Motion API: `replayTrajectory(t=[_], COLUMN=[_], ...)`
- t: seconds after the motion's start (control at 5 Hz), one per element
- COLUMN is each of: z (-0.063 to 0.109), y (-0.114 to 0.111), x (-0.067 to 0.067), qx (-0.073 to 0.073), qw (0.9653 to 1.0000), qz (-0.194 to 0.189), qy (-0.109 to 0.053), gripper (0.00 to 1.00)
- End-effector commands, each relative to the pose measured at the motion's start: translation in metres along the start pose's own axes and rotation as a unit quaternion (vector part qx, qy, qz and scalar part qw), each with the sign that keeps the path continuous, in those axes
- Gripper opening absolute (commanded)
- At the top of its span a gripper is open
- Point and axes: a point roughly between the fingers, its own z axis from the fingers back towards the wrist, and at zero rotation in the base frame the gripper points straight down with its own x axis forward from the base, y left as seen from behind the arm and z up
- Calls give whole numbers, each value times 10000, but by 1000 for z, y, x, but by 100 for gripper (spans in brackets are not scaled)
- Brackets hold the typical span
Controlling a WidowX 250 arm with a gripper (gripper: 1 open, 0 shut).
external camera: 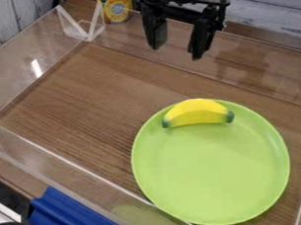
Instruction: Put the banana in the green plate
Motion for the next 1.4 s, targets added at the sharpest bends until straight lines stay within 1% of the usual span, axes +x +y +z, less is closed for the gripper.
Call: replayTrajectory(t=[0.0,0.2,0.6,1.2], z=[-1,-1,7,12], y=[0,1,4,5], x=[3,6,11,10], qx=[-11,-27,-98,-155], qw=[10000,10000,9999,9998], qz=[-17,-26,-110,-150], qy=[-15,-33,-67,-55], gripper=[100,100,100,100])
